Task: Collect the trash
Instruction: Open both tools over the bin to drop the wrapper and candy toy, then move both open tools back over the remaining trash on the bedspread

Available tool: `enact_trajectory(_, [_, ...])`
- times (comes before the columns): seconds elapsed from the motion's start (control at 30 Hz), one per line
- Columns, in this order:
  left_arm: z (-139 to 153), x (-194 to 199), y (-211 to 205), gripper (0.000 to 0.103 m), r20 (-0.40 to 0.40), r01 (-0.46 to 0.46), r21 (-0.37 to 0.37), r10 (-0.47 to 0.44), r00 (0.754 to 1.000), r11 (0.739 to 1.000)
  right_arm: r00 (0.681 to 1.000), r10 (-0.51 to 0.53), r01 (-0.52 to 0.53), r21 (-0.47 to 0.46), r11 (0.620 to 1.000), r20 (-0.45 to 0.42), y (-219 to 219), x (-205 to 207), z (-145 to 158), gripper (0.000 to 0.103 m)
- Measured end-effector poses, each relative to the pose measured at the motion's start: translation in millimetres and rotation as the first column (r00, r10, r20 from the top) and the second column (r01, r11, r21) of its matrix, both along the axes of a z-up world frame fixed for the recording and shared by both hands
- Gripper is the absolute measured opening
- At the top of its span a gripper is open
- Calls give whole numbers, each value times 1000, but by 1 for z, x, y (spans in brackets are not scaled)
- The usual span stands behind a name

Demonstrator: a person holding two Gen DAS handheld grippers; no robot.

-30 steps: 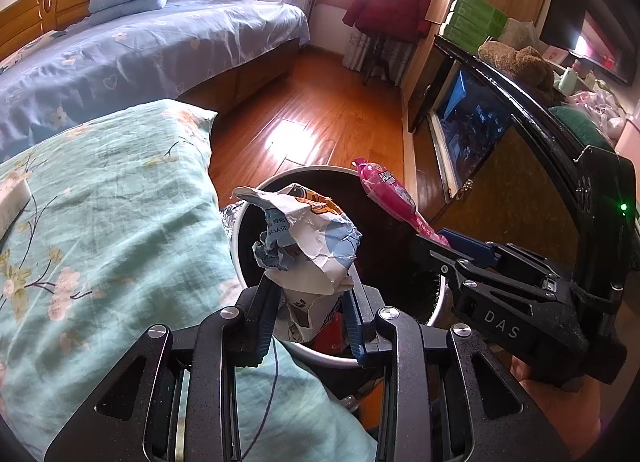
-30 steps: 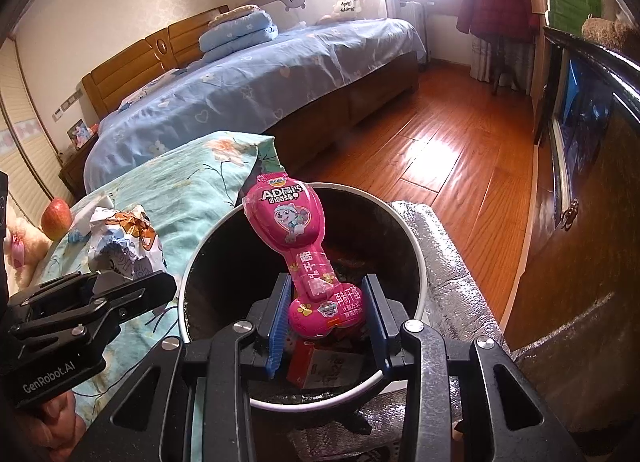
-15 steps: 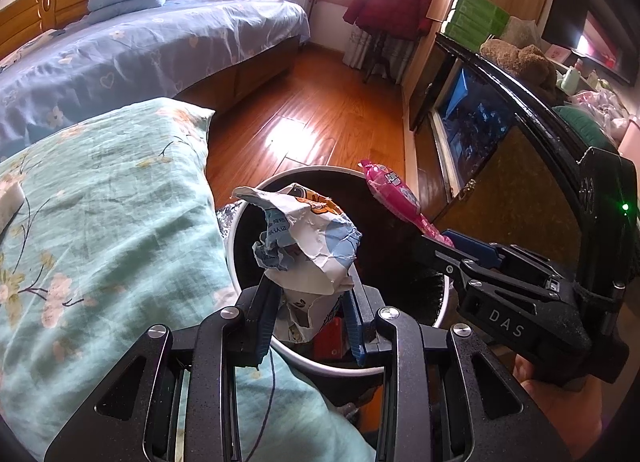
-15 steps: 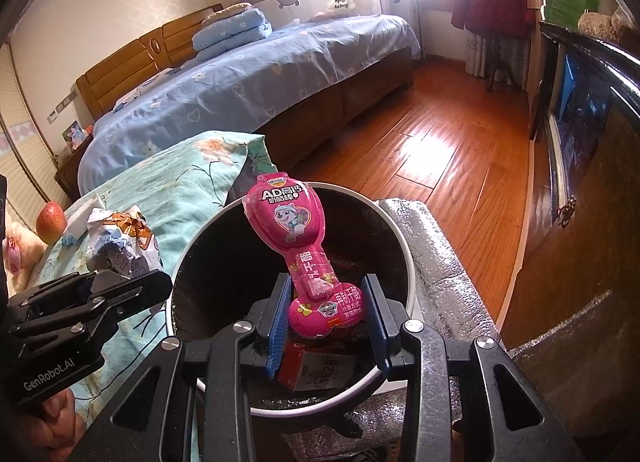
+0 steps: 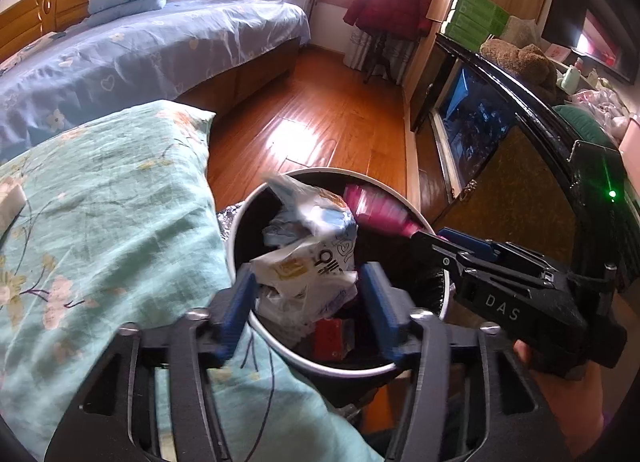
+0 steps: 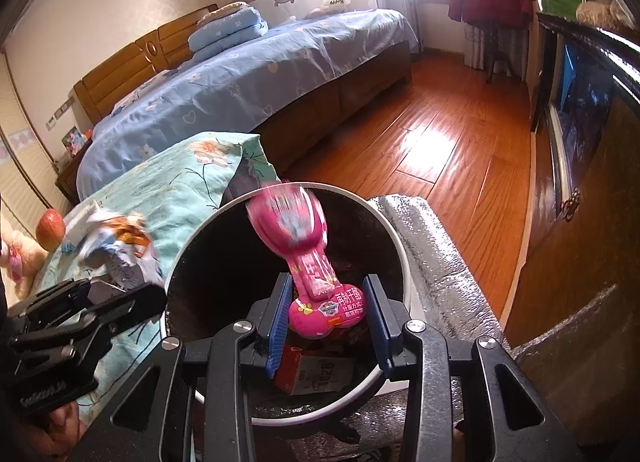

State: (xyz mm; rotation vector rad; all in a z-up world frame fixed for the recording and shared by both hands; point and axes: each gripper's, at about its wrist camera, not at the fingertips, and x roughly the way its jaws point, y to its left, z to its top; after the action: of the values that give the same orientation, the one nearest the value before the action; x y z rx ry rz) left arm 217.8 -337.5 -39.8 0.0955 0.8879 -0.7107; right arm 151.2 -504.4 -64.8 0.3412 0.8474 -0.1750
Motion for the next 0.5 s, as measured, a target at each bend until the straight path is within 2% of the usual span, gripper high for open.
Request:
enact_trajectory(0.07, [1,-1,6,61,1,-9,-3,9,1000,1000,1000,1,-1,9,1000,4,0,-1,0,44])
enact_trajectory(0.1, [1,-1,10,63,-2,-15,-5,15,1000,1000,1000,2,-2,15,1000,9,1,-2,1,50])
enact_trajectory(0.17, [0,-2,22,64,-3,-34,-11,34,999,999,1000,5,-5,21,1000,21,4,-3,4,56])
enact_trajectory(0.23, [-1,-2,32,64,-5,-56,-14,56,998,998,999,12,-12,25,1000,31,10,-3,6,67])
enact_trajectory(0.33, [-3,-2,54,65,-15,-97,-26,96,995,995,998,34,-35,31,999,47,22,-2,10,77])
enact_trajectory(0.5, [-5,-2,92,65,-4,-168,-21,168,986,986,994,94,-96,38,995,56,51,4,14,83])
